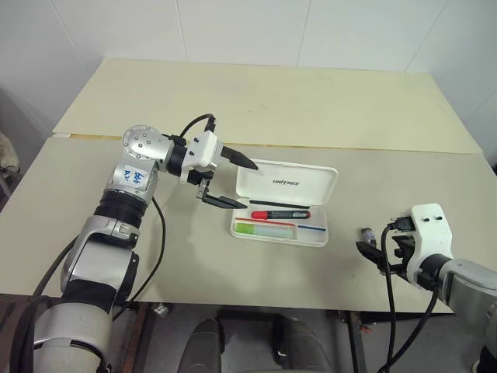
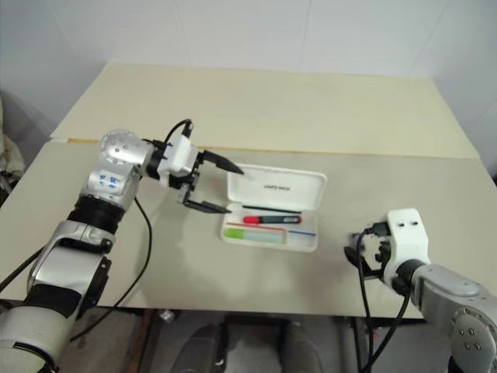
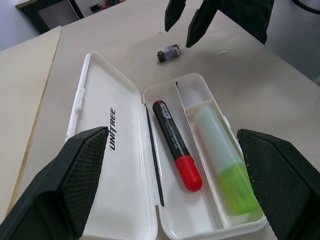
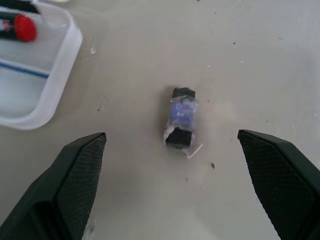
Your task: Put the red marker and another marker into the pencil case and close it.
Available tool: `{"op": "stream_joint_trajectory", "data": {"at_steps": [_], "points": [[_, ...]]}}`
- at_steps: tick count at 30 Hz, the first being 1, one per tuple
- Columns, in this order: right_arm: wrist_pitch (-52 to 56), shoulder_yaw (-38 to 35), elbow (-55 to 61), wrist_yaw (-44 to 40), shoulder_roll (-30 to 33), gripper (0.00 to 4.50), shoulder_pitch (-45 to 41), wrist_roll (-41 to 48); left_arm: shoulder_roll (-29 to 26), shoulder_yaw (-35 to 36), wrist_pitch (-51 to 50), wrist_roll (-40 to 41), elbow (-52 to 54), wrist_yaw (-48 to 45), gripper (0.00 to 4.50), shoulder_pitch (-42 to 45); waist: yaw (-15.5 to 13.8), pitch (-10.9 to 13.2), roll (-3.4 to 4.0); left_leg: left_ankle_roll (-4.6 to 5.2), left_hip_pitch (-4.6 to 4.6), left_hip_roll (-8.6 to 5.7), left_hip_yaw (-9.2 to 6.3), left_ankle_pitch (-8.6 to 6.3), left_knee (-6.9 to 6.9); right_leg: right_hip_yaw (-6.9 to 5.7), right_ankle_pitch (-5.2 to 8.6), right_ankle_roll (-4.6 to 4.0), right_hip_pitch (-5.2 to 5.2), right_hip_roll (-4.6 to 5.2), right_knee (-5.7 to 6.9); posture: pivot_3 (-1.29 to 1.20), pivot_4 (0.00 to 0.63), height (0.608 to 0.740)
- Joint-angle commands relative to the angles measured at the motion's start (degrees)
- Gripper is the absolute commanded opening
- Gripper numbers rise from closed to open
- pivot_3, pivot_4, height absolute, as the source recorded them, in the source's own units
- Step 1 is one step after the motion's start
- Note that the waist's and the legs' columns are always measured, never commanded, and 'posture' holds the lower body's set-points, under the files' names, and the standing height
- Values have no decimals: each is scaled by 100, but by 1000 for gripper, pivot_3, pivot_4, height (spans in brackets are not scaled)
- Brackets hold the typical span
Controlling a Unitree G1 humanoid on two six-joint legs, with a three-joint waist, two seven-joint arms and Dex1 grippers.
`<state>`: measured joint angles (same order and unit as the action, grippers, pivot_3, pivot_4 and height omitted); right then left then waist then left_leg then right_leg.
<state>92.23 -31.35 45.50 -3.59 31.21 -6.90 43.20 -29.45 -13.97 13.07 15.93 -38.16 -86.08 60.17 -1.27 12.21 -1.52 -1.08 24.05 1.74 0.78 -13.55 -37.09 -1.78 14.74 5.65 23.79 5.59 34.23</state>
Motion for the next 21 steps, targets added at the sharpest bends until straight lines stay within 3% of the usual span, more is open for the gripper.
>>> {"op": "stream_joint_trajectory", "data": {"at_steps": [1,6,7,9,19,21], "points": [[27,158,-190,87,-134,4500,-167,-245,-113,167,-65,196,361,-641,4433,29,0,0,0,0,1,0,0,0,0,0,0,0,0,0,-1,0,150,740],[-43,739,-556,65,-208,4500,-293,-635,-211,217,-164,213,581,-569,4433,-57,6,0,4,0,3,0,1,0,4,2,-2,3,5,0,0,0,150,740],[-80,837,-615,42,-158,4302,-238,-714,-221,226,-188,219,626,-553,4475,-71,4,0,4,0,3,0,1,0,5,2,-2,3,5,0,0,0,150,740],[-93,937,-716,-36,-121,3861,-110,-823,-259,250,-248,241,740,-522,4500,-106,4,-1,3,0,3,0,0,0,5,1,-2,3,5,-1,2,0,150,740],[-245,1146,-775,-320,-77,638,-202,-1079,-307,352,-370,224,1058,-360,4500,-278,-7,-2,2,6,2,0,1,4,-4,2,-7,-20,-9,-1,-24,0,150,740],[-319,1168,-803,-368,-58,353,-215,-1129,-300,360,-365,209,1074,-338,4500,-291,-4,-3,2,6,2,0,4,5,-5,3,-9,-19,-11,0,-30,0,150,740]]}}
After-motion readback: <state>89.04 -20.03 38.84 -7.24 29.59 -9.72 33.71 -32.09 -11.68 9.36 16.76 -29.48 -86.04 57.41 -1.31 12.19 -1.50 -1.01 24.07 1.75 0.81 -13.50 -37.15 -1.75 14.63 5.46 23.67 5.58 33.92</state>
